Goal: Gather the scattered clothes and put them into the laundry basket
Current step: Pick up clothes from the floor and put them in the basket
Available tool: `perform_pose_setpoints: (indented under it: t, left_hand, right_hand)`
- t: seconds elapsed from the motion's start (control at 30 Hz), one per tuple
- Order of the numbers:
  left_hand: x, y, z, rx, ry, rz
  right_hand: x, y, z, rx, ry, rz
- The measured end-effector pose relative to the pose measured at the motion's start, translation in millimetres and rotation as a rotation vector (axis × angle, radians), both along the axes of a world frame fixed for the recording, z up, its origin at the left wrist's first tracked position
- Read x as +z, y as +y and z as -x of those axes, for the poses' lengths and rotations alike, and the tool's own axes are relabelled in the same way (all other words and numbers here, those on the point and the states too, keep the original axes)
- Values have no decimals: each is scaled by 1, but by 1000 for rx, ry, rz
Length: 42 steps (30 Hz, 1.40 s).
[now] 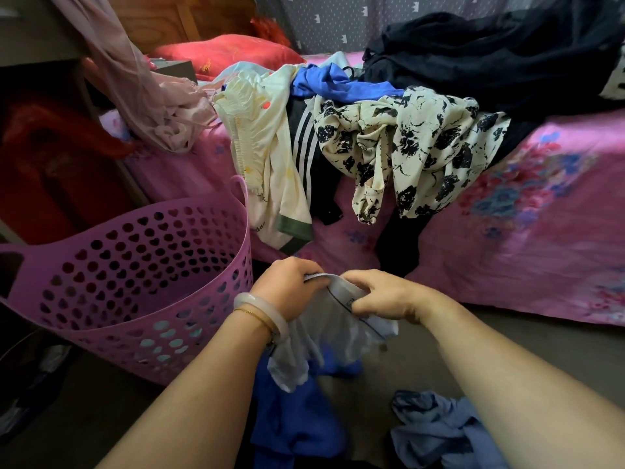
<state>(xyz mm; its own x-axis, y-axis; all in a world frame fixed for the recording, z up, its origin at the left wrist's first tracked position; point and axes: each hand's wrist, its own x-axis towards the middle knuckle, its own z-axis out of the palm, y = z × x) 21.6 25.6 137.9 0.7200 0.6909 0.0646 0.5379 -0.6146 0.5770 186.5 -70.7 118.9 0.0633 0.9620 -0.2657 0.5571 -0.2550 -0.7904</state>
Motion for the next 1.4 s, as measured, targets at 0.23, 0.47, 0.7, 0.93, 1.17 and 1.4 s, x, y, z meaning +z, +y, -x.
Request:
perform_pose_setpoints:
  t: [0.23,0.47,0.7,0.93,1.17,1.4]
  left_hand:
    - [-2,1,-3,122,31,6]
    - [-5,9,18,35,325,0]
    - [-15,-2,-1,277,250,272]
    - [-11,-13,-22,342,-61,574]
    - [17,-17,0,163,-636,1558]
    - [-9,5,10,277,-97,706]
  right_hand:
    - [-15,12,26,-126,-233,-200]
    - [-6,8,10,-137,-549,-185]
    - [-6,18,16,-284,-509,-40]
    - [15,27,32,-297,-41,60]
    - [25,5,21,56,7,51]
    - [34,15,22,-138,-24,-142]
